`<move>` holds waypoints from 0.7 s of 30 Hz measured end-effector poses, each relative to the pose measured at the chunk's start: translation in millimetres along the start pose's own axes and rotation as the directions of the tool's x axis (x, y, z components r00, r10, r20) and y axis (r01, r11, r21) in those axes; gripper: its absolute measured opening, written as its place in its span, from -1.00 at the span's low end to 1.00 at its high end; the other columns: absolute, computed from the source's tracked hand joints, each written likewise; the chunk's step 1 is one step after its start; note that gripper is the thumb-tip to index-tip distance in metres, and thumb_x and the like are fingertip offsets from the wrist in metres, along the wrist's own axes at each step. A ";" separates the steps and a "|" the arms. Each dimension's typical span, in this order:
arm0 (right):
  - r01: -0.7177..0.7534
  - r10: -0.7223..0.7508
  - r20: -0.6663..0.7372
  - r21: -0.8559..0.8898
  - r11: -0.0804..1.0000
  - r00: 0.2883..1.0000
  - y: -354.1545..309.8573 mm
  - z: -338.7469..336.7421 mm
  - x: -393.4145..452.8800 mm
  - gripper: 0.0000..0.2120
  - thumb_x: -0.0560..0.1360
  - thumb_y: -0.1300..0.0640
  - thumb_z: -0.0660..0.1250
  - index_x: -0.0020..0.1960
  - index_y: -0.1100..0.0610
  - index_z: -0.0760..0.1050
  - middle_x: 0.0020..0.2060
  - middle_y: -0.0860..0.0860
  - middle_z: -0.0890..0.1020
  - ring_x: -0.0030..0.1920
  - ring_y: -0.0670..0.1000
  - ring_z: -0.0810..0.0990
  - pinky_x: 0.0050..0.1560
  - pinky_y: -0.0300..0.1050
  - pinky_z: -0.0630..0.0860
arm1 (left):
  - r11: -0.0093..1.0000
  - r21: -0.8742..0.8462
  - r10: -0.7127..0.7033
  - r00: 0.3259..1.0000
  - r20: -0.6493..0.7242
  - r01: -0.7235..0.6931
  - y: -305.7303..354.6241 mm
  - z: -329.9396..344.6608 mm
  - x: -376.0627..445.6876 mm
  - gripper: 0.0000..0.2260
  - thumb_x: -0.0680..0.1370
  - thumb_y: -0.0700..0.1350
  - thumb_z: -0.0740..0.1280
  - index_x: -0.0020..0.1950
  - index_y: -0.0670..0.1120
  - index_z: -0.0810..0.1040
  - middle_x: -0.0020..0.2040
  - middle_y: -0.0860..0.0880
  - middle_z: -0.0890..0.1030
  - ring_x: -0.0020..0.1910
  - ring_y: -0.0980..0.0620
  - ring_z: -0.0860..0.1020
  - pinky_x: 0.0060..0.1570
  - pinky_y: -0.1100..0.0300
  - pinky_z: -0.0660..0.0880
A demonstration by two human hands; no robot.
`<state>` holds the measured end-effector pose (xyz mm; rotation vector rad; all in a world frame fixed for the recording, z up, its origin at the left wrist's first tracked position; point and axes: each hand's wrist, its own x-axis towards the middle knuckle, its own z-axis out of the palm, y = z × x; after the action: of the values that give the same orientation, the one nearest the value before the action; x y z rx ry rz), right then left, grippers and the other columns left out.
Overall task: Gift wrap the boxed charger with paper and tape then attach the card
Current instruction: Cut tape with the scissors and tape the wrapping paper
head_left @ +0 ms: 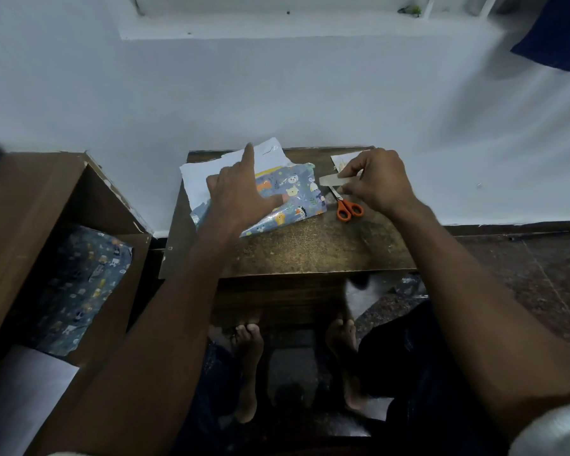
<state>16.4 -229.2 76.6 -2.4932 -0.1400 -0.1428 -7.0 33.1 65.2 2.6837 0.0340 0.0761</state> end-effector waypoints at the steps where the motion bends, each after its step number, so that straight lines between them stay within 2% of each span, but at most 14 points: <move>1: -0.021 0.021 0.019 -0.032 0.999 1.000 -0.2 6.1 1.8 -0.79 0.30 0.23 0.65 -0.09 0.06 0.77 -0.18 -0.10 0.70 -0.08 -0.07 0.60 -0.06 -0.16 0.47 | 1.000 0.004 -0.018 0.999 0.031 0.018 -3.9 -0.8 1.9 0.05 0.47 0.35 0.51 0.73 -0.03 0.03 0.47 -0.08 0.55 0.50 -0.20 0.43 0.42 -0.15 0.21; 5: -0.064 0.077 0.086 -0.150 0.987 0.993 4.7 21.2 9.0 -0.80 0.26 0.22 0.65 -0.15 0.09 0.73 -0.17 -0.02 0.74 -0.07 0.05 0.67 -0.04 -0.03 0.60 | 0.993 -0.105 -0.059 0.998 0.007 0.059 -13.2 -3.0 8.0 -0.06 0.53 0.17 0.55 0.72 -0.06 0.09 0.39 0.00 0.61 0.48 -0.10 0.45 0.40 -0.07 0.20; 9: -0.063 0.095 0.147 -0.208 0.976 0.985 2.9 20.4 11.5 -0.67 0.19 0.00 0.75 -0.24 0.14 0.68 -0.27 0.02 0.71 -0.19 0.05 0.65 -0.16 -0.05 0.54 | 0.981 -0.195 -0.010 0.999 -0.045 0.001 -15.7 -2.4 9.7 -0.15 0.52 0.14 0.56 0.70 -0.04 0.23 0.28 0.04 0.65 0.37 -0.07 0.54 0.43 -0.09 0.29; 11: -0.043 0.065 0.123 -0.176 0.983 0.990 -2.1 17.5 11.2 -0.63 0.21 -0.07 0.73 -0.27 0.16 0.67 -0.33 0.00 0.68 -0.25 0.01 0.61 -0.26 -0.12 0.44 | 0.976 -0.218 0.017 0.999 -0.038 -0.025 -15.8 -2.3 10.2 -0.15 0.51 0.17 0.56 0.69 -0.04 0.26 0.24 0.01 0.68 0.31 -0.09 0.58 0.43 -0.16 0.36; 14: -0.005 0.004 -0.012 -0.067 0.998 1.000 -13.6 19.7 9.2 -0.67 0.29 -0.10 0.67 -0.27 0.11 0.65 -0.32 -0.06 0.66 -0.20 -0.04 0.62 -0.31 -0.22 0.35 | 0.971 -0.240 0.021 1.000 -0.004 -0.022 -18.4 -2.0 11.6 -0.13 0.50 0.16 0.58 0.68 -0.06 0.26 0.14 0.01 0.69 0.27 -0.12 0.60 0.39 -0.20 0.42; 17: 0.031 -0.027 -0.041 0.110 0.993 0.999 -30.1 31.1 11.0 -0.66 0.36 -0.11 0.63 -0.10 0.12 0.64 -0.17 -0.02 0.69 -0.12 -0.02 0.63 -0.17 -0.14 0.49 | 0.954 -0.299 0.008 1.000 -0.020 -0.014 -23.8 1.6 13.6 -0.21 0.51 0.01 0.60 0.66 -0.08 0.33 -0.04 0.07 0.63 0.16 -0.09 0.62 0.33 -0.17 0.49; 19: 0.060 -0.064 0.027 0.140 0.988 0.998 -39.7 39.2 14.0 -0.51 0.36 -0.12 0.65 0.12 0.14 0.62 0.03 0.03 0.68 0.01 0.01 0.61 0.01 -0.04 0.52 | 0.949 -0.313 0.004 0.996 -0.090 -0.032 -24.3 4.8 13.6 -0.29 0.52 -0.08 0.60 0.61 -0.05 0.40 -0.09 0.08 0.65 0.12 -0.07 0.63 0.28 -0.11 0.52; 21: 0.112 -0.123 0.082 0.134 0.985 0.989 -46.2 46.8 16.5 -0.36 0.34 -0.07 0.67 0.31 0.13 0.58 0.20 0.04 0.65 0.14 -0.02 0.57 0.14 -0.07 0.51 | 0.952 -0.304 0.002 0.989 -0.145 -0.046 -20.8 8.3 13.5 -0.36 0.53 -0.12 0.58 0.58 0.00 0.44 -0.08 0.06 0.69 0.08 -0.04 0.62 0.14 0.03 0.50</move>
<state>29.8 -163.1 68.8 -2.3633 -0.3242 -0.0683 6.7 48.7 49.3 2.3630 0.0314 0.2599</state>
